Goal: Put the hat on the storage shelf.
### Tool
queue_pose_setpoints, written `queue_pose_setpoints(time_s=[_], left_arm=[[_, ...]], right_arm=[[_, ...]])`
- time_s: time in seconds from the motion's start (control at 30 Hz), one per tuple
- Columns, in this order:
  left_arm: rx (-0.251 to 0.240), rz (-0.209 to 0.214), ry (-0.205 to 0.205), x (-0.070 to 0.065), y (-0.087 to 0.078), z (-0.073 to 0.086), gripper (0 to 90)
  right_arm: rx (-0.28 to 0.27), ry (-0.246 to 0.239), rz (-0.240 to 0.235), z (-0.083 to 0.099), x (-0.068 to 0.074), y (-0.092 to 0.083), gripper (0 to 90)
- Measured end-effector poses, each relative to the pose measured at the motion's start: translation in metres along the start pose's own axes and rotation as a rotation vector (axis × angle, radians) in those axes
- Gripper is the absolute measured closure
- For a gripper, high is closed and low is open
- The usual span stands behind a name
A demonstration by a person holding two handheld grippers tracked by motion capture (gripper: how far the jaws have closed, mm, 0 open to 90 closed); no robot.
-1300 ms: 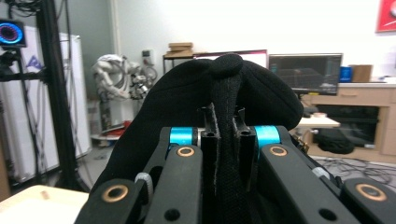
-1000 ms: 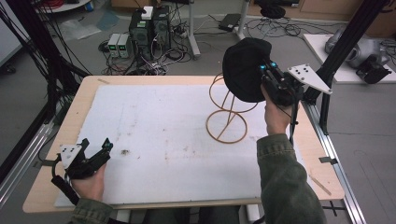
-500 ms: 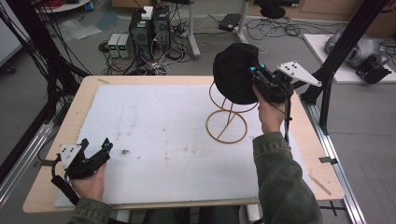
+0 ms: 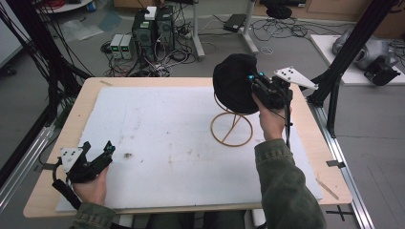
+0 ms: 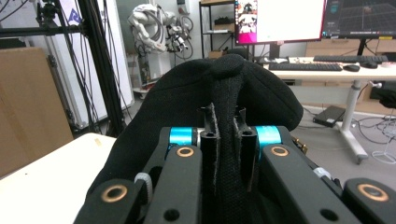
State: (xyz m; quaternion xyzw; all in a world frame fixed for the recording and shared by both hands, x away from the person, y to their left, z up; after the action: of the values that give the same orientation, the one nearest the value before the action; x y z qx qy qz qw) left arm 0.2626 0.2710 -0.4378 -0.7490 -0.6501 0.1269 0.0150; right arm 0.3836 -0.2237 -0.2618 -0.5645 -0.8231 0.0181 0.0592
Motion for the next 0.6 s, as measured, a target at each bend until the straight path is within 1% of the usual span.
queue_pose_setpoints(time_s=[0.23,0.43,0.6], left_arm=[[0.0,0.007,-0.002,-0.0006,0.0002,-0.0002,24.5],[0.003,0.009,-0.002,-0.001,0.0007,-0.0001,24.5],[0.001,0.009,-0.003,-0.0015,0.0005,-0.0004,24.5]], right_arm=[[0.03,0.01,0.005,0.0012,-0.001,0.001,83.7],[0.037,-0.01,0.002,0.0012,0.0001,0.0005,83.5],[0.04,-0.009,0.007,0.0013,0.0004,0.0,82.4]])
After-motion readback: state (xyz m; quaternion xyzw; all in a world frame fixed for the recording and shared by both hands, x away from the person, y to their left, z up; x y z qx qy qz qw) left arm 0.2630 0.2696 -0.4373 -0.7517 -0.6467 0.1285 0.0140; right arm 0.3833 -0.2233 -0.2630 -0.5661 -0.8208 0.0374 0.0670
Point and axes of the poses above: each handheld gripper's, and its own axes: y roughly forward along the jaws, z roughly out of its underside, x roughly to its left, the point moved 1 cm from there along y, roughly forward along the jaws, and after that the axes turned 6 degrees about z, right-handed, at the moved point
